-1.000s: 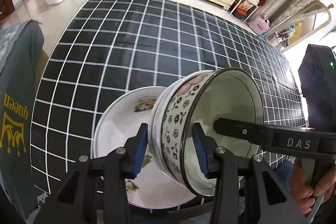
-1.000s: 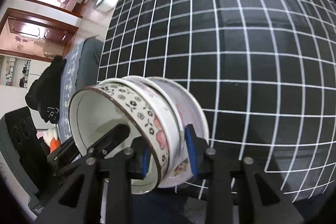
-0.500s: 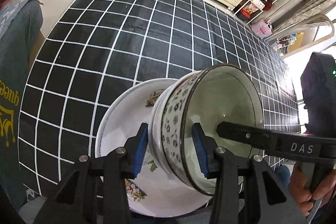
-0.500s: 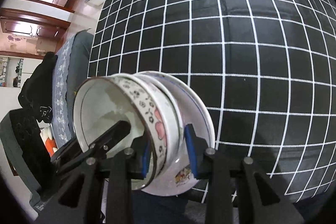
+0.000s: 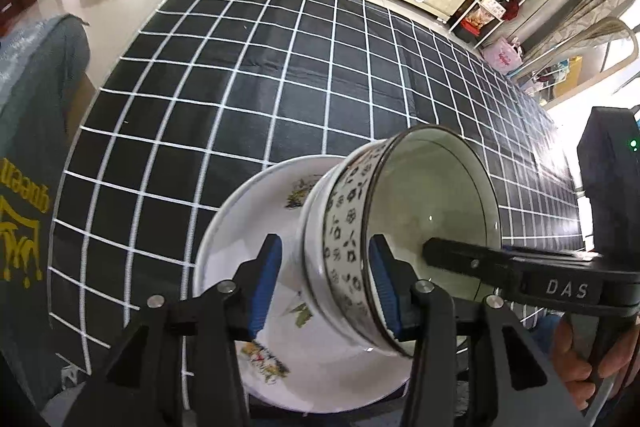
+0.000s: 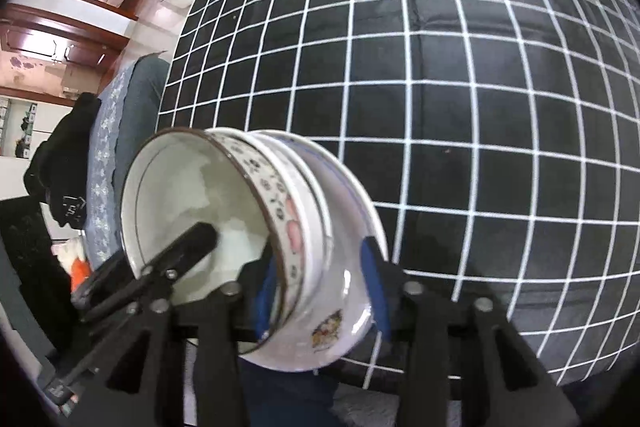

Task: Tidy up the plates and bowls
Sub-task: 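Lift the bowl stack and lower it onto the plate stack, then open the right gripper and withdraw from the stack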

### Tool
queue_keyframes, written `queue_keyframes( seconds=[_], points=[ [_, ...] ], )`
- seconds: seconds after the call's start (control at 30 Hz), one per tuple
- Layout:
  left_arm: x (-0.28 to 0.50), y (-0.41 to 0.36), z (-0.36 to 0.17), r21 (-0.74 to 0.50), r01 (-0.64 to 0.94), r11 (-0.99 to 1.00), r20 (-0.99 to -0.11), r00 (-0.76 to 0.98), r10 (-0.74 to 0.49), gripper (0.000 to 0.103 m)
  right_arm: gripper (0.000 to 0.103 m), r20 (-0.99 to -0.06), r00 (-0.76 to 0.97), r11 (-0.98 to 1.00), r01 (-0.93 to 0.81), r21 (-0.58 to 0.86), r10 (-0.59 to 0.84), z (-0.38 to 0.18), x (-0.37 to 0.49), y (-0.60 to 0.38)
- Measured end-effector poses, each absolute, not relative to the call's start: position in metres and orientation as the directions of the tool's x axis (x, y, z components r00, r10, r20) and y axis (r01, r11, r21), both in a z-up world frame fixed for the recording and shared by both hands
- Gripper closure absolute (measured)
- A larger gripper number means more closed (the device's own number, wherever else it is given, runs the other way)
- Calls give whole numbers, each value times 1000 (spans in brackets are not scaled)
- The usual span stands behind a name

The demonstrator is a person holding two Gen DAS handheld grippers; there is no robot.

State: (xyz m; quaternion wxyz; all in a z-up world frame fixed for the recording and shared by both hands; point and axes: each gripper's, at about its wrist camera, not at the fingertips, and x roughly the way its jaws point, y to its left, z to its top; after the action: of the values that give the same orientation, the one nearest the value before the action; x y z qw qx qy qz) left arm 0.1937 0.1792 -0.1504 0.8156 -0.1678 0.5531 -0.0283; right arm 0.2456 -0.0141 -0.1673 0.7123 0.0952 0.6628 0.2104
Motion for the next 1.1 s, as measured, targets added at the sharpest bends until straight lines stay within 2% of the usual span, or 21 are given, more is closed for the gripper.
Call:
queue_keyframes(
  seconds=[0.03,0.07,0.37,0.7,0.8,1.03,1.07,1.1],
  points=[
    [192,179,-148,-296,-140,945,-895,386,-224,51,54,-905,46,894,-183,409,423,-165,245,-15],
    [189,179,-145,-290,-143,946,-896,388,-216,50,54,-906,69,896,-198,398,418,-160,242,-16],
    [156,174,-92,-182,-172,968,-858,510,-71,50,54,-876,236,887,-308,343,420,-113,216,-21],
    [115,124,-52,-143,-109,984,-780,625,-44,50,54,-812,419,887,-393,242,407,-65,162,-48],
    [99,108,-39,-90,-107,990,-734,679,7,50,54,-784,477,896,-385,220,397,-56,146,-63],
    [59,75,-12,-68,-82,994,-644,765,18,28,54,-658,634,906,-373,199,406,-30,97,-97],
    [50,70,-6,-60,-80,995,-623,782,26,24,52,-629,661,906,-376,195,410,-26,89,-102],
    [43,65,-2,-56,-78,995,-605,796,28,21,41,-611,679,908,-375,186,406,-23,84,-107]
  ],
)
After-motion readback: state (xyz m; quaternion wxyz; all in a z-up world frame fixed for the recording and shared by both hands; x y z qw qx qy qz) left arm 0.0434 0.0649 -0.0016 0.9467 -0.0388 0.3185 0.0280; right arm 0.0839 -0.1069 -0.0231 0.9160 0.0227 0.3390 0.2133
